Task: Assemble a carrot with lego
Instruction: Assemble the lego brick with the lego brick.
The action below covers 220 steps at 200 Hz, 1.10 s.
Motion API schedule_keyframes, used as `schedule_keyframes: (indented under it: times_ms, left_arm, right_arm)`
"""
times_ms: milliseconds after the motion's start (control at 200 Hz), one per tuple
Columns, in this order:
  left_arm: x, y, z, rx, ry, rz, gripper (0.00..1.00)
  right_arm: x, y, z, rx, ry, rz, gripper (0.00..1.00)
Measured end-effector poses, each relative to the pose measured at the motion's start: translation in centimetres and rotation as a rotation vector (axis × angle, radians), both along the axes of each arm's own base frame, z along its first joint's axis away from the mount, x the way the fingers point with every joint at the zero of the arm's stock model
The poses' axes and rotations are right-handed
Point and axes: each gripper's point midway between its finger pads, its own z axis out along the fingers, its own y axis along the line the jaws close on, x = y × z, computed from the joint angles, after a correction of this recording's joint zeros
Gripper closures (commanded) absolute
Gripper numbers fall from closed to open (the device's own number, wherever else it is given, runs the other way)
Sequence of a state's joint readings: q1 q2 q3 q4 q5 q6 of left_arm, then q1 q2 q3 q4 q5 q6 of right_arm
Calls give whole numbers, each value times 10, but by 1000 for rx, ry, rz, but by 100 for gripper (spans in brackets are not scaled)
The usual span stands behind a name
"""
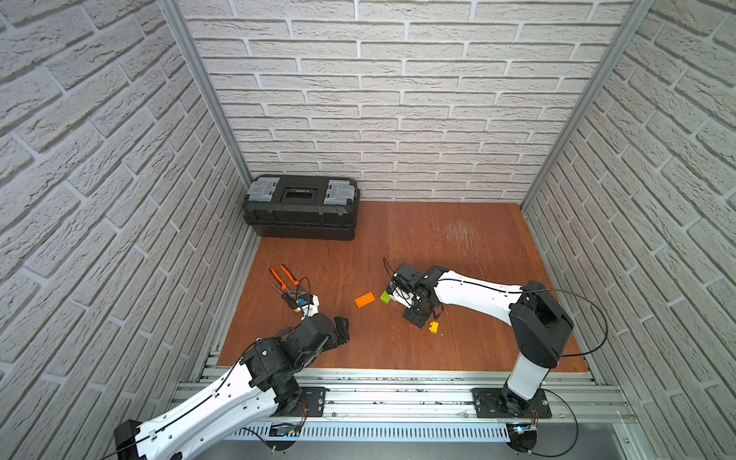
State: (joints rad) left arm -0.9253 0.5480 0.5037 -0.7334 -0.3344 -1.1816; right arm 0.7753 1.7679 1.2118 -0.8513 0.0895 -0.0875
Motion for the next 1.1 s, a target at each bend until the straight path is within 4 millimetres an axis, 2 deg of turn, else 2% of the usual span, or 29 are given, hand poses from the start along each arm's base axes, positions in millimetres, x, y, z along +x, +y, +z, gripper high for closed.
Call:
schedule_keyframes:
  times_ms: [75, 100, 125, 305, 370, 455, 505, 745, 920, 1100]
  left_arm:
    - [0, 0, 0, -1, -1, 0, 2]
    - [0, 0, 0, -1, -1, 0, 2]
    - [0, 0, 0, -1, 0, 0, 2]
    - [0, 0, 0, -2, -1, 0, 2]
    - [0, 0, 1, -6, -4, 1, 2]
    - [0, 0, 2, -8, -6, 1, 2]
    - [0, 0, 2, -10, -7, 1, 2]
    - [0, 0, 2, -10, -7, 0, 2]
    - [0, 0, 2, -10, -7, 0, 2]
    - [0, 0, 2, -10, -7, 0, 2]
  right_arm:
    - [0, 0, 7, 7, -10, -4, 46]
    - [1, 0, 10, 9, -14, -5, 38]
    - [2, 0, 14, 12, -23, -9, 37]
    - [13, 5, 46, 45, -85, -25, 38]
    - [14, 5, 56, 58, -102, -33, 43]
    - [14, 5, 66, 70, -118, -37, 59]
    - [14, 4, 69, 73, -120, -53, 66]
    - [10, -2, 62, 73, -81, -119, 78]
    - [2, -3, 45, 76, -25, -170, 80]
    - [2, -1, 37, 75, -5, -199, 83]
